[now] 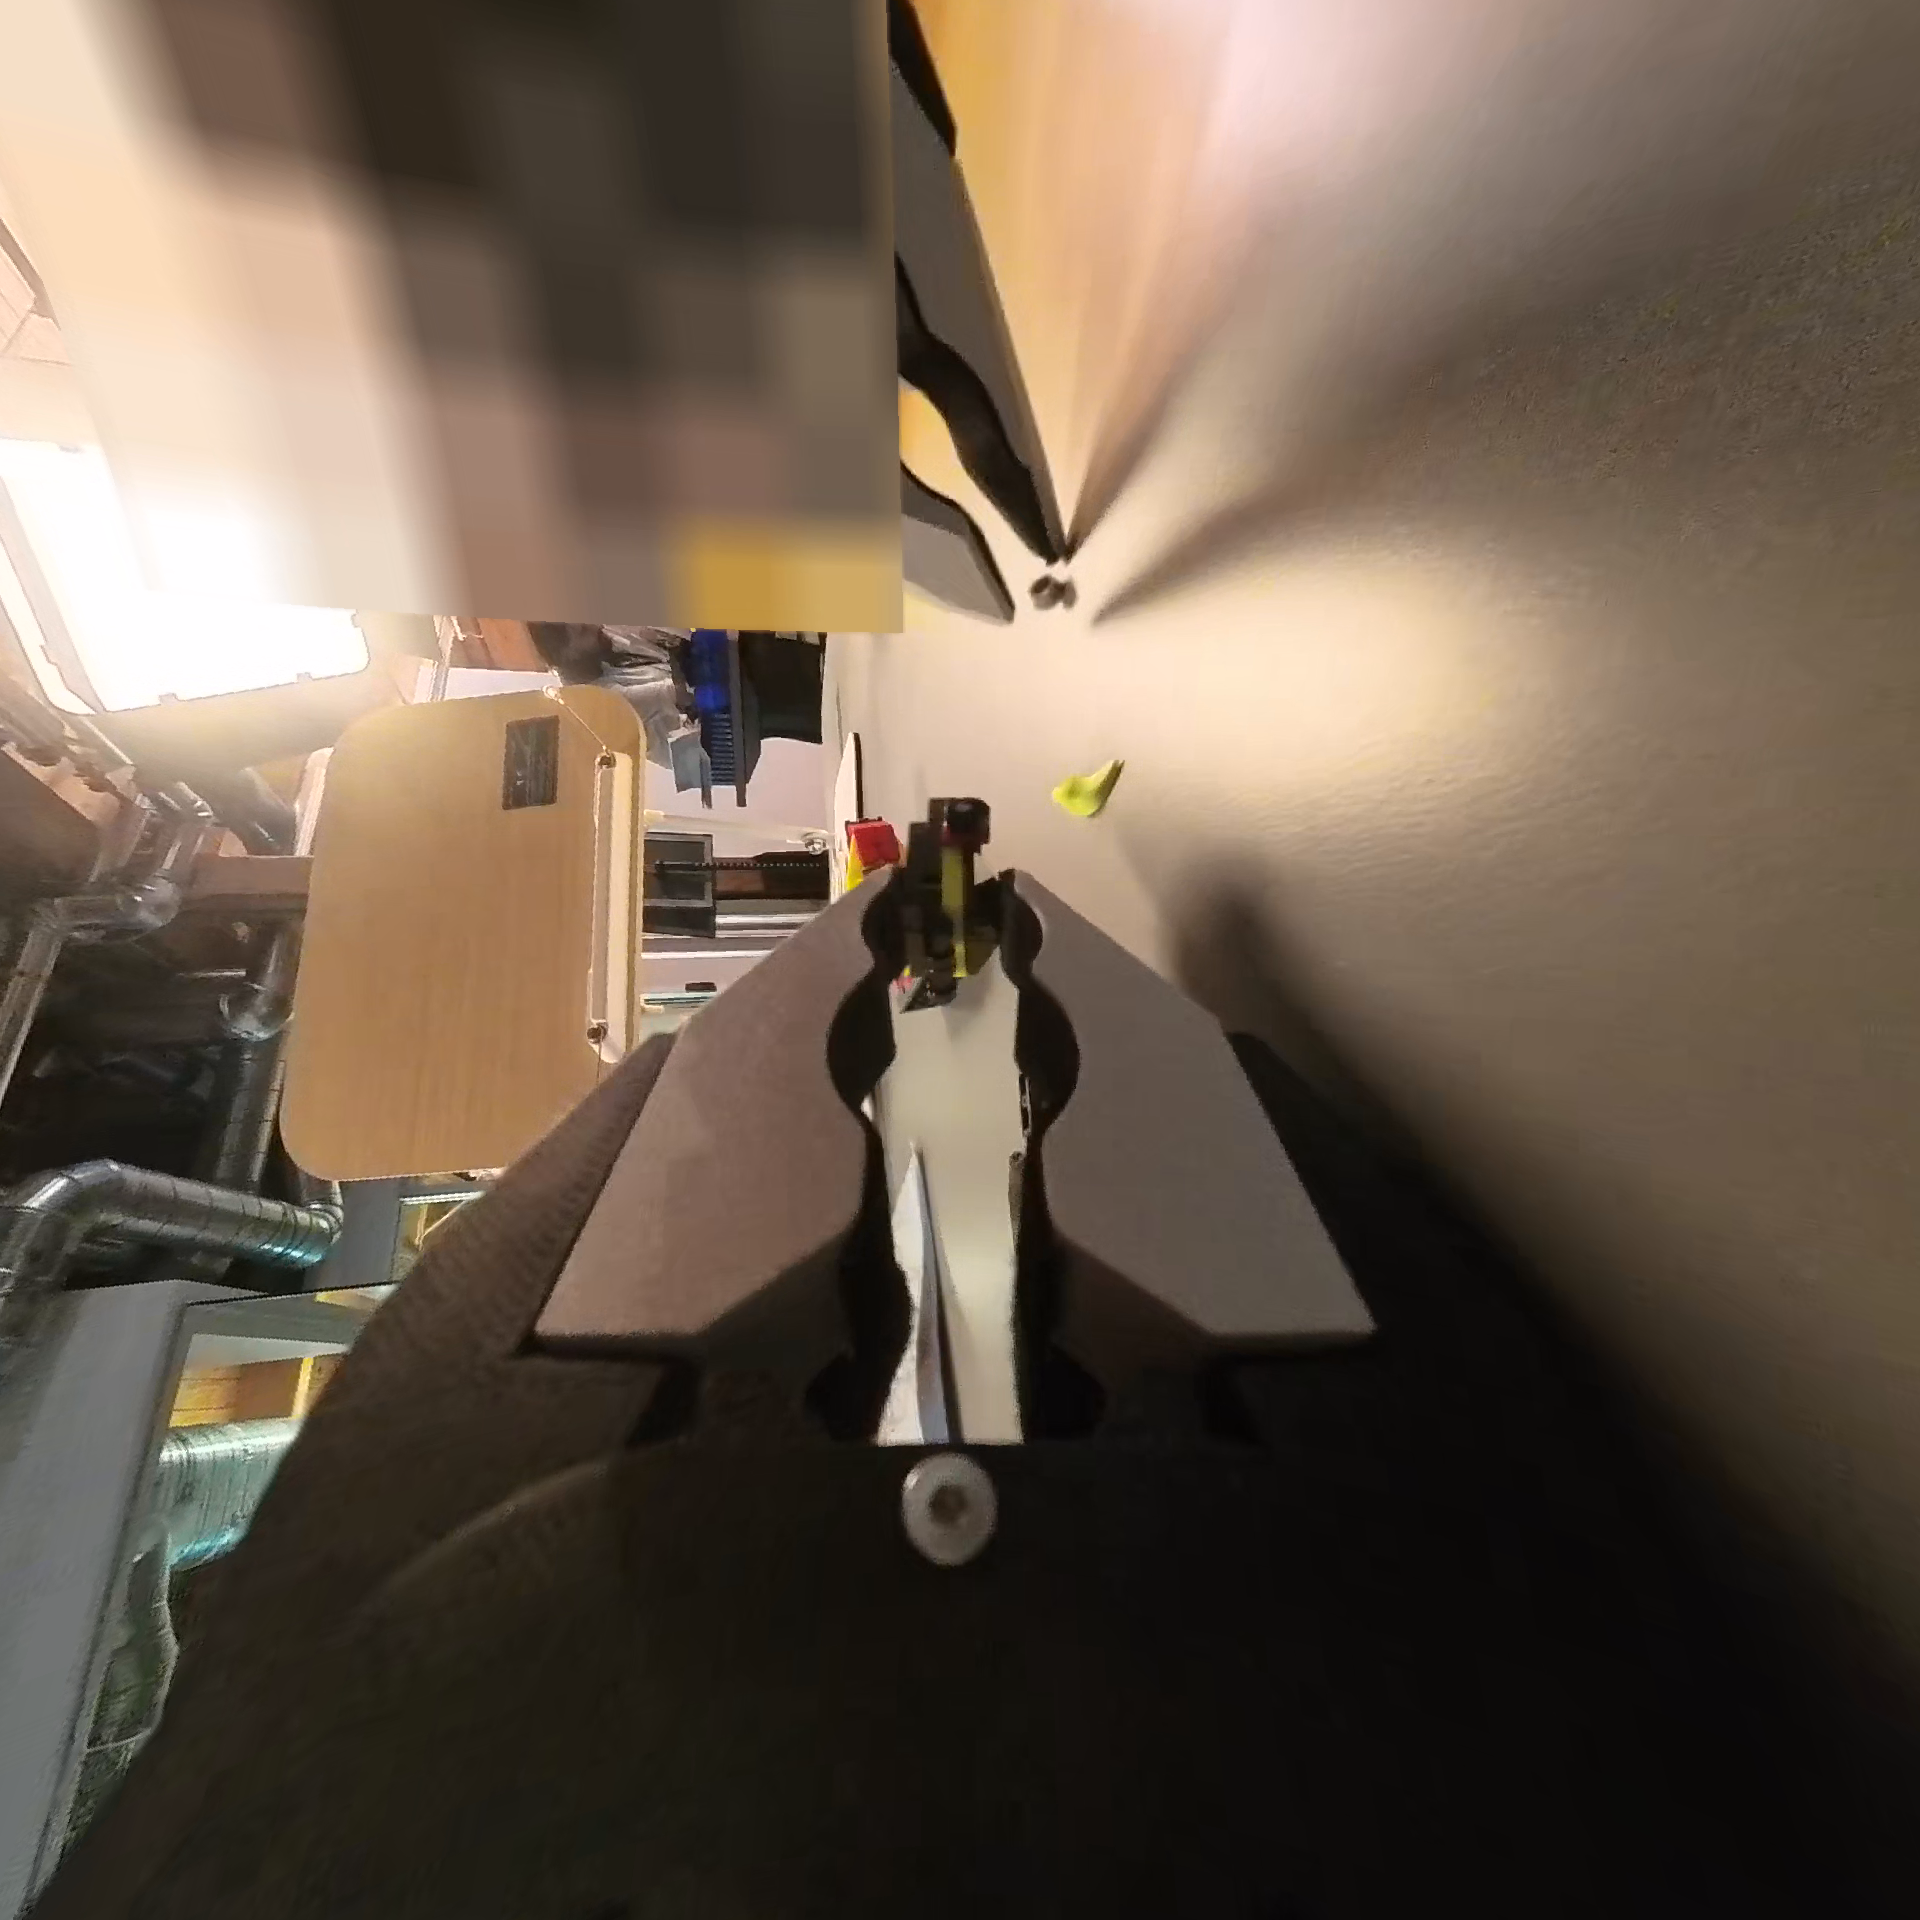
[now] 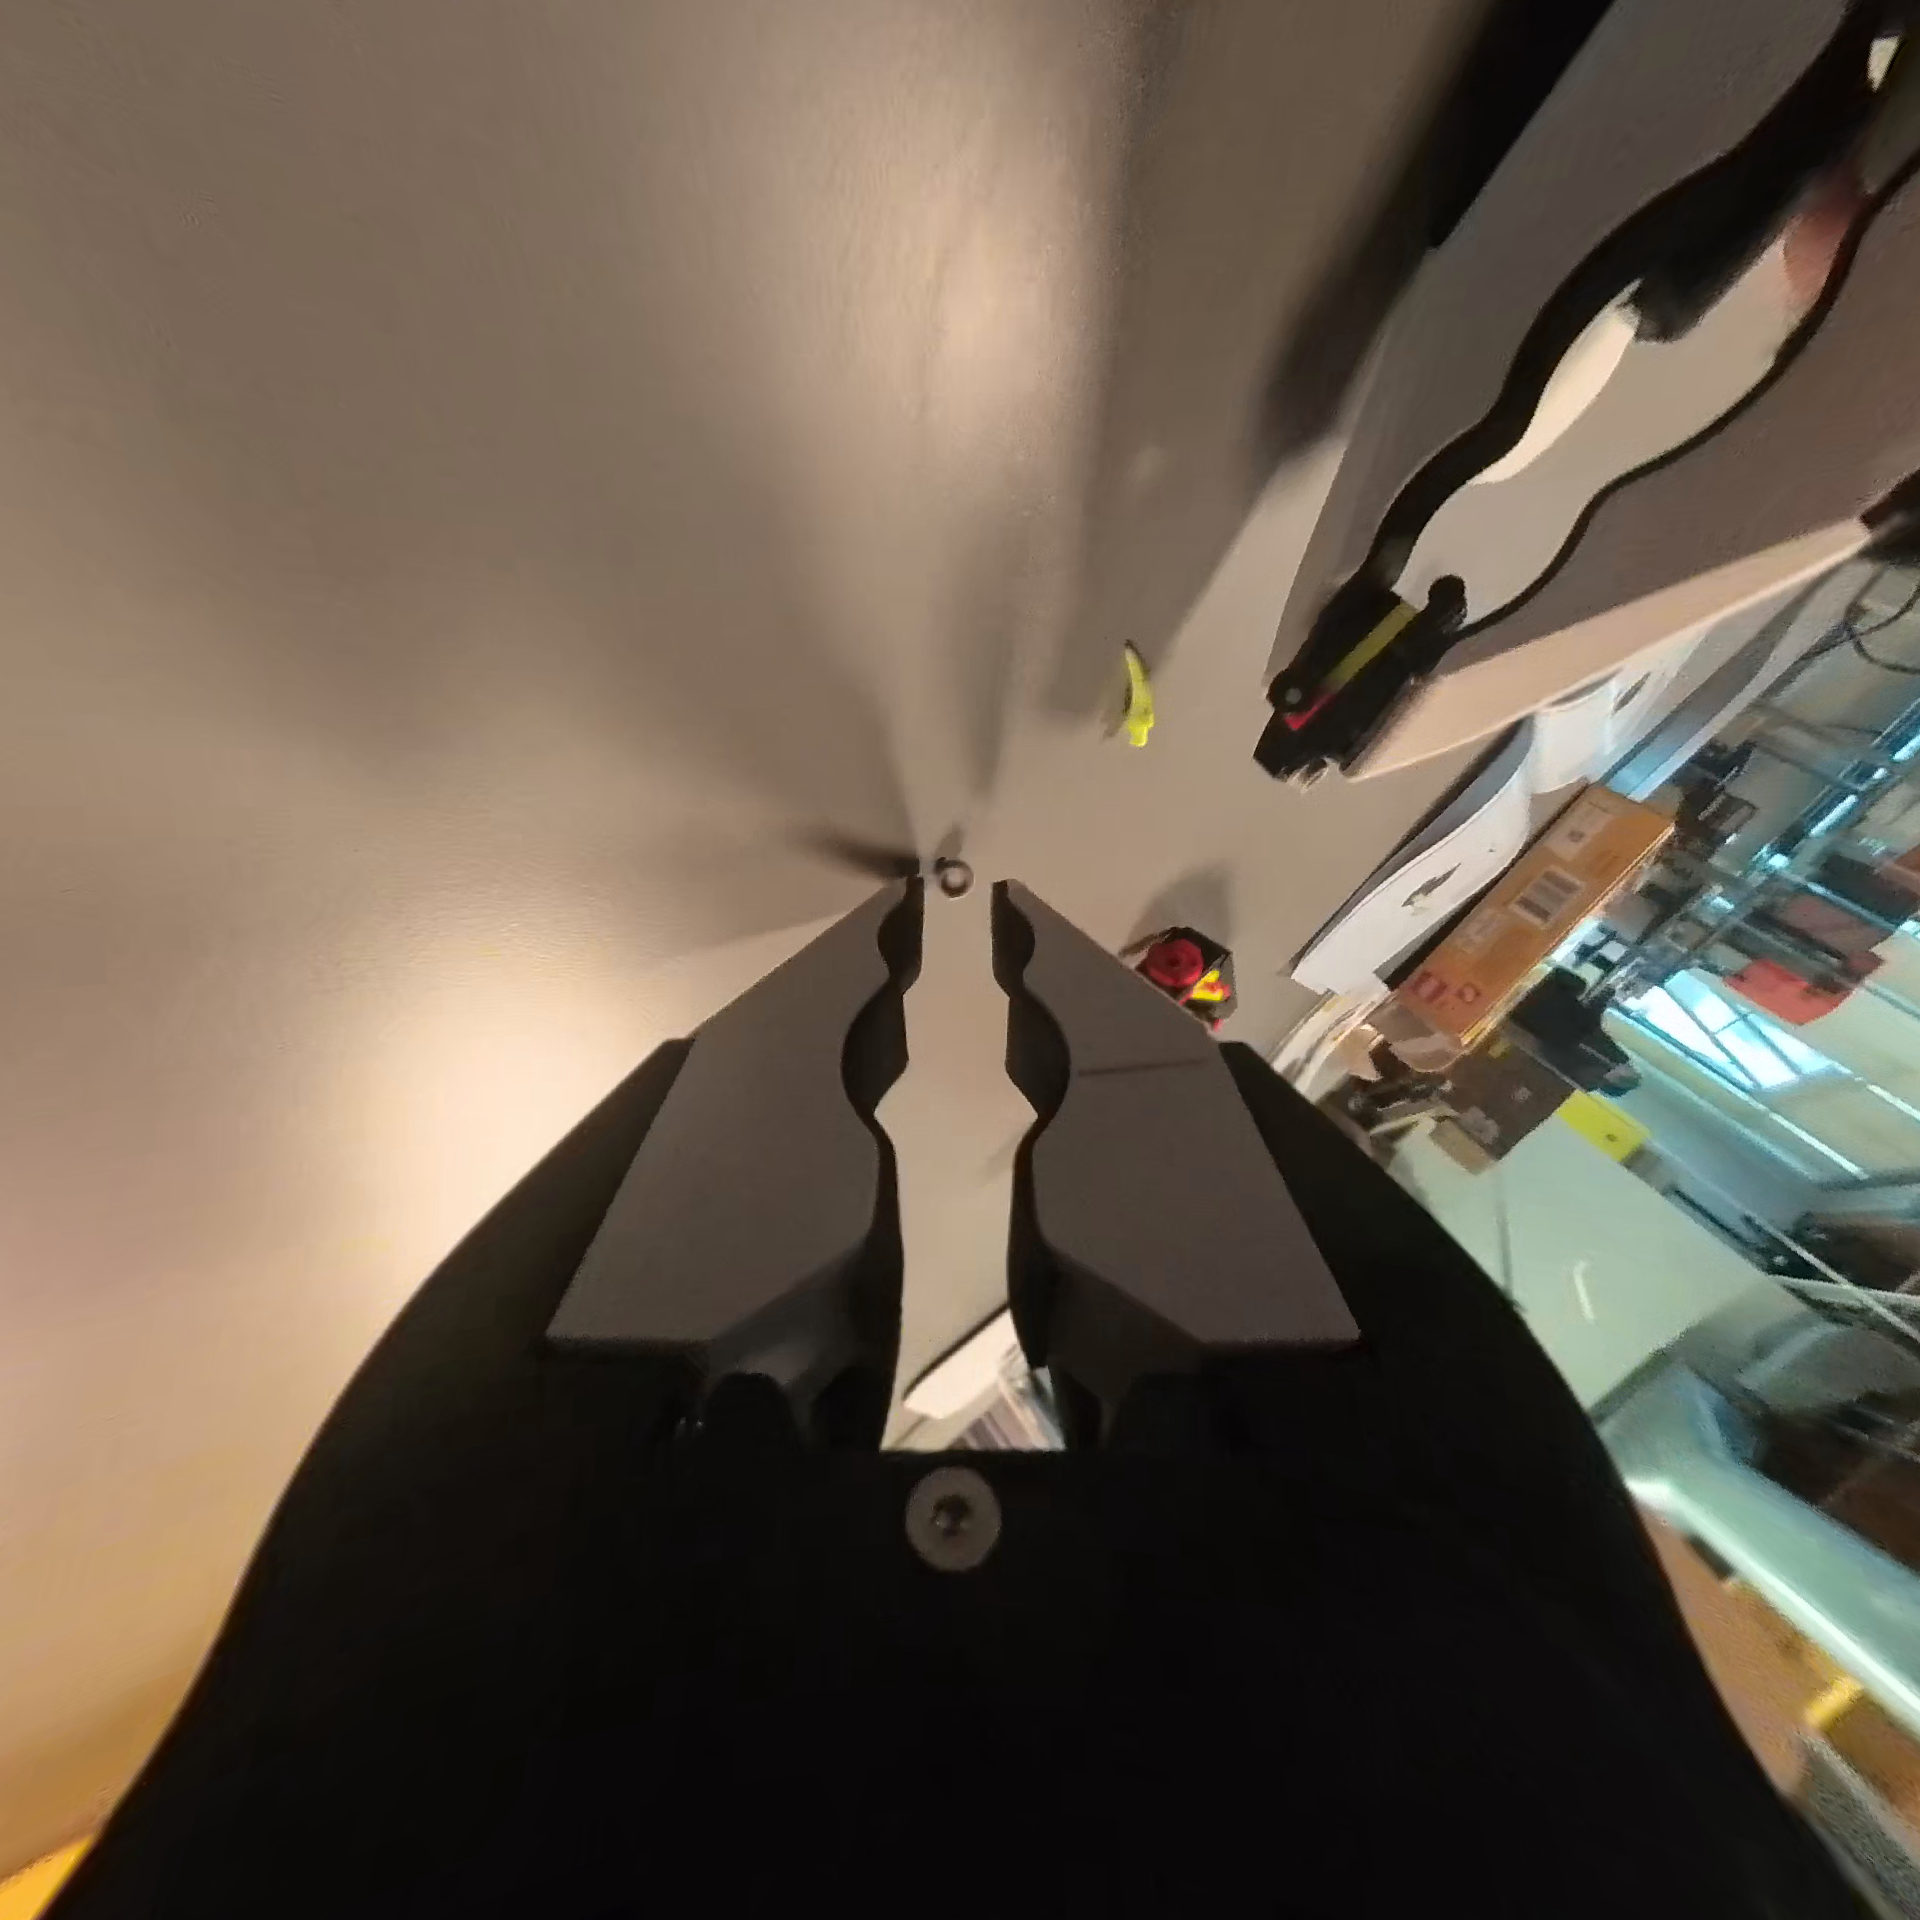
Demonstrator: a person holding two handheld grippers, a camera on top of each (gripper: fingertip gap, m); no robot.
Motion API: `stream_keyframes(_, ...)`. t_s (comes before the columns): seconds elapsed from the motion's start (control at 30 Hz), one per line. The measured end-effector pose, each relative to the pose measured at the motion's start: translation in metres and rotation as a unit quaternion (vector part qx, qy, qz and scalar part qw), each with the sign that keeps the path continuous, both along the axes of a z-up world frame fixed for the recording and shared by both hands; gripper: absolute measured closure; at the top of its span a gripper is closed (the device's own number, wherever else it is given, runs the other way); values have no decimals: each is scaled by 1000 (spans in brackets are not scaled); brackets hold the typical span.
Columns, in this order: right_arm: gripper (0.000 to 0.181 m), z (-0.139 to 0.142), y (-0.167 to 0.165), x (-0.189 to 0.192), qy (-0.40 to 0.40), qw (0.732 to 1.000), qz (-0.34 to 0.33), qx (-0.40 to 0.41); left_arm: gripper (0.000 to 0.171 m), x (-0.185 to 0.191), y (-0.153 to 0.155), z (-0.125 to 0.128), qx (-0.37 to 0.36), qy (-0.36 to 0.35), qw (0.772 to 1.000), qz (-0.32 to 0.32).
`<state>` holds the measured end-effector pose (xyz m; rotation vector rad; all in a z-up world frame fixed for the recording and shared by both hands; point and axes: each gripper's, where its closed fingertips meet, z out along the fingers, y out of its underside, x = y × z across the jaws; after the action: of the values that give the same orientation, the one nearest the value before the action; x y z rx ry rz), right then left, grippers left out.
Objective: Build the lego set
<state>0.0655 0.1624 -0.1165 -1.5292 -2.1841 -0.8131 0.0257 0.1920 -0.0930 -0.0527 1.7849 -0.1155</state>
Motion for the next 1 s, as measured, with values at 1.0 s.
stream_keyframes(1.0,170,1,4,-3,601,667,-437,-56,156,3,0,-5,-5,17,1000,1)
